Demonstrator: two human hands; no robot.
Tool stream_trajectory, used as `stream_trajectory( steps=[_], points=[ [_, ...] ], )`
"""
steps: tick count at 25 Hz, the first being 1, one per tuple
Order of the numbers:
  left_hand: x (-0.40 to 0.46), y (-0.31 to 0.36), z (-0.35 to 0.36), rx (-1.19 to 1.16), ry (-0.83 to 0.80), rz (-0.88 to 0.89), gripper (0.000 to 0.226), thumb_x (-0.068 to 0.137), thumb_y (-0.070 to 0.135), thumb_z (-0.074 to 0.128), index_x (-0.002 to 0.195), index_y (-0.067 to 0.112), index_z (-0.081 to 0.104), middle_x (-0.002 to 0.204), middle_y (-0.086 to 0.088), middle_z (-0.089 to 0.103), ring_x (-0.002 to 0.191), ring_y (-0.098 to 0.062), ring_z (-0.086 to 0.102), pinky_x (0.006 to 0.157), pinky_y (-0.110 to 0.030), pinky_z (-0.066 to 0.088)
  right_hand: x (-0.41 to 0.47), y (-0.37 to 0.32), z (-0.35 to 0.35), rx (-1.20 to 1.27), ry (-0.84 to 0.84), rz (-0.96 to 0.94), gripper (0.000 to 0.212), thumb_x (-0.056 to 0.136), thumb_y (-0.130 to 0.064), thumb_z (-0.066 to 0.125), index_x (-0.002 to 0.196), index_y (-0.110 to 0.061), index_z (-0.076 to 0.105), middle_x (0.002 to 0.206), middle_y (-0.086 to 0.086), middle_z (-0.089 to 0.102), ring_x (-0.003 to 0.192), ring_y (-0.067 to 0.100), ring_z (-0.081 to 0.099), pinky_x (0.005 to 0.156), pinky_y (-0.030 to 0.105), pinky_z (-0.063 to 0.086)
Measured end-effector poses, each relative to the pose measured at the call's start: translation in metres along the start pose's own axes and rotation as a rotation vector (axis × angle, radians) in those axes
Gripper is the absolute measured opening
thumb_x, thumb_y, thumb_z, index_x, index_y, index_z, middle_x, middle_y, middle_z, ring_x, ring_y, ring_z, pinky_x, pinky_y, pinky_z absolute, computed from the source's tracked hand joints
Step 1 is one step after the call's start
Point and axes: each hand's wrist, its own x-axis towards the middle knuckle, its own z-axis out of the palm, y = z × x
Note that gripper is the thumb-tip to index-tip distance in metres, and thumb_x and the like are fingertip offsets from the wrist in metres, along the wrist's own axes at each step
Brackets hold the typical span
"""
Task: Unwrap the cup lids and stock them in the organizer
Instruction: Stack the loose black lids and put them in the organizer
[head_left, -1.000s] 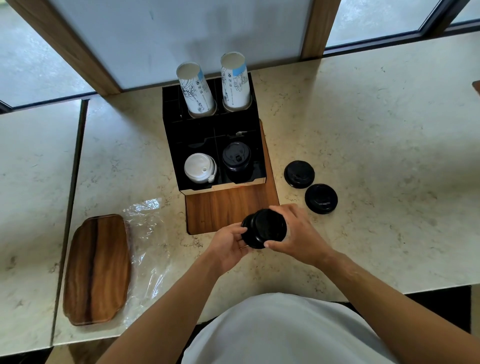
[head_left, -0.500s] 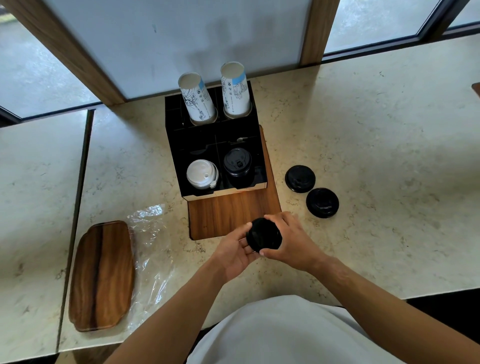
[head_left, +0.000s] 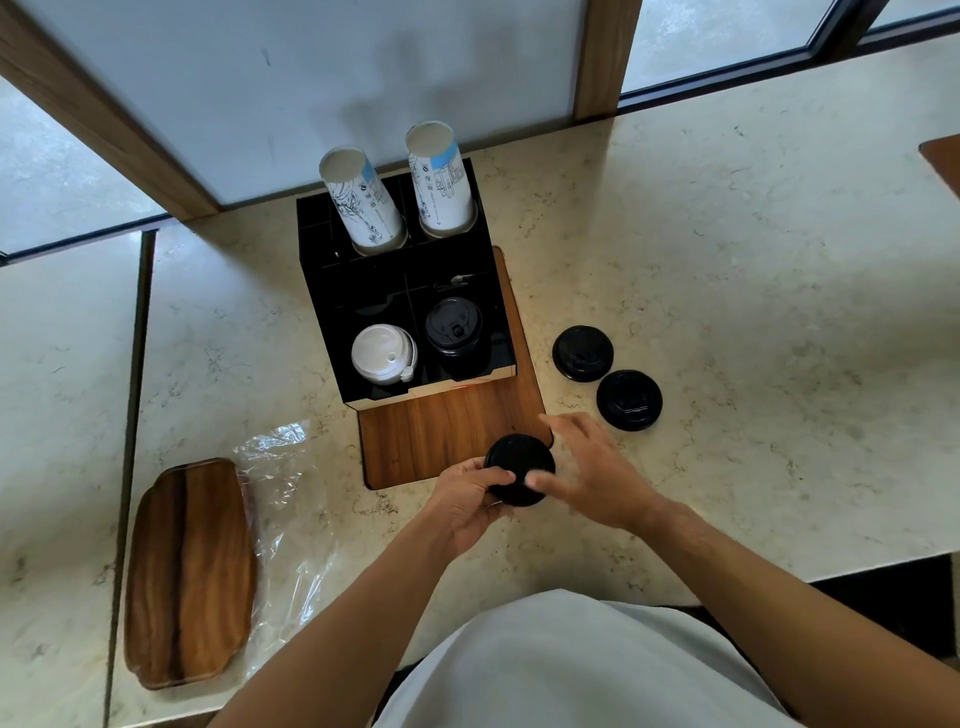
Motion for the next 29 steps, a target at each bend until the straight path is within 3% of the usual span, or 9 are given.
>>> stream_trajectory(
  steps=[3,5,8,12,18,21,24,26,29],
  points=[
    [0.005,0.004,0.003,-0.005,0.029,-0.008,0.034,0.085,-0.006,0.073,0.118,0.003,0.067,0.115,-0.015,0.073,0.105,-0.032,0.069,0.067,-0.034,0.062,0.012,0.019,-0.021,-0.087,0.341,0.118,0.054,0.088,-0.046,0.064,0.135,-0.021,0.053,0.133,0.003,0.048,0.122,0.019,0.039,0.106,0.038,0.041],
    [0.007,0.004,0.004,-0.032,0.022,-0.021,0.03,0.088,-0.002,0.071,0.116,0.005,0.067,0.115,-0.016,0.072,0.106,-0.031,0.068,0.07,-0.036,0.06,0.02,0.031,-0.034,-0.227,0.467,0.23,0.057,0.083,-0.04,0.072,0.132,-0.019,0.053,0.131,0.008,0.047,0.12,0.028,0.042,0.104,0.042,0.042],
    [0.011,0.004,0.002,-0.077,0.0,-0.041,0.025,0.093,0.009,0.066,0.118,0.006,0.064,0.12,-0.019,0.069,0.112,-0.035,0.065,0.089,-0.045,0.059,0.029,0.049,-0.049,-0.311,0.373,0.376,0.084,0.073,-0.044,0.078,0.144,-0.023,0.039,0.143,0.009,0.035,0.129,0.034,0.037,0.107,0.049,0.036],
    [0.015,0.002,-0.001,-0.123,-0.005,-0.07,0.025,0.096,0.013,0.059,0.12,0.004,0.062,0.127,-0.024,0.064,0.123,-0.04,0.059,0.107,-0.051,0.048,0.032,0.067,-0.052,-0.314,0.163,0.337,0.104,0.072,-0.03,0.08,0.155,-0.028,0.019,0.16,0.003,0.021,0.141,0.034,0.027,0.114,0.054,0.029],
    [0.018,0.003,-0.008,-0.135,0.002,-0.066,0.024,0.093,0.016,0.061,0.115,0.008,0.065,0.122,-0.022,0.066,0.118,-0.037,0.062,0.101,-0.047,0.051,0.025,0.068,-0.053,-0.317,0.215,0.314,0.094,0.074,-0.033,0.083,0.152,-0.025,0.032,0.147,0.009,0.038,0.131,0.031,0.035,0.111,0.047,0.034],
    [0.017,0.005,-0.01,-0.147,0.003,-0.061,0.019,0.092,0.016,0.061,0.11,0.009,0.066,0.117,-0.02,0.069,0.108,-0.033,0.064,0.087,-0.042,0.051,0.015,0.047,-0.044,-0.125,0.234,0.213,0.086,0.072,-0.041,0.084,0.145,-0.027,0.04,0.136,0.005,0.04,0.125,0.023,0.038,0.106,0.037,0.043],
    [0.016,0.006,-0.01,-0.142,-0.011,-0.064,0.024,0.096,0.019,0.059,0.114,0.005,0.066,0.116,-0.022,0.071,0.105,-0.032,0.064,0.083,-0.04,0.051,0.01,0.011,-0.03,0.072,0.155,0.073,0.084,0.067,-0.054,0.078,0.14,-0.033,0.042,0.129,-0.004,0.04,0.119,0.014,0.044,0.099,0.024,0.04],
    [0.015,0.005,-0.008,-0.155,-0.034,-0.072,0.03,0.099,0.022,0.057,0.12,0.004,0.068,0.118,-0.021,0.073,0.109,-0.033,0.066,0.087,-0.04,0.053,0.012,-0.008,-0.021,0.081,0.098,0.005,0.085,0.064,-0.06,0.075,0.138,-0.035,0.04,0.128,-0.008,0.04,0.119,0.013,0.047,0.1,0.024,0.043],
    [0.013,0.005,-0.006,-0.172,-0.058,-0.06,0.031,0.1,0.021,0.053,0.112,0.005,0.077,0.108,-0.018,0.078,0.107,-0.032,0.07,0.088,-0.041,0.059,0.017,-0.023,-0.008,-0.04,0.005,-0.062,0.092,0.068,-0.058,0.078,0.145,-0.031,0.036,0.131,-0.008,0.037,0.123,0.014,0.041,0.104,0.03,0.047]
  ],
)
